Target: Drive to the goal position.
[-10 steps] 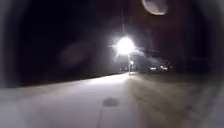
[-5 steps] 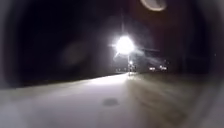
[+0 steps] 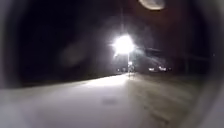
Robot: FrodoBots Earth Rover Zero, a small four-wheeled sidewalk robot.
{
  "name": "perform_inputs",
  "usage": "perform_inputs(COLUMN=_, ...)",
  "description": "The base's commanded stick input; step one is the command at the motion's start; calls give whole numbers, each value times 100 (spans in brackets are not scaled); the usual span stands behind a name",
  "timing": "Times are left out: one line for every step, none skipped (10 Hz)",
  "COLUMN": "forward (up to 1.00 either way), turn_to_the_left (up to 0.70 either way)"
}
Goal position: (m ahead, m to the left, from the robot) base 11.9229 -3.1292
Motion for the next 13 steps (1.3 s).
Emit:
perform_inputs(forward=100, turn_to_the_left=0)
perform_inputs(forward=100, turn_to_the_left=0)
perform_inputs(forward=100, turn_to_the_left=0)
perform_inputs(forward=100, turn_to_the_left=0)
perform_inputs(forward=100, turn_to_the_left=0)
perform_inputs(forward=100, turn_to_the_left=0)
perform_inputs(forward=100, turn_to_the_left=0)
perform_inputs(forward=100, turn_to_the_left=0)
perform_inputs(forward=100, turn_to_the_left=0)
perform_inputs(forward=100, turn_to_the_left=0)
perform_inputs(forward=100, turn_to_the_left=0)
perform_inputs(forward=100, turn_to_the_left=0)
perform_inputs(forward=100, turn_to_the_left=0)
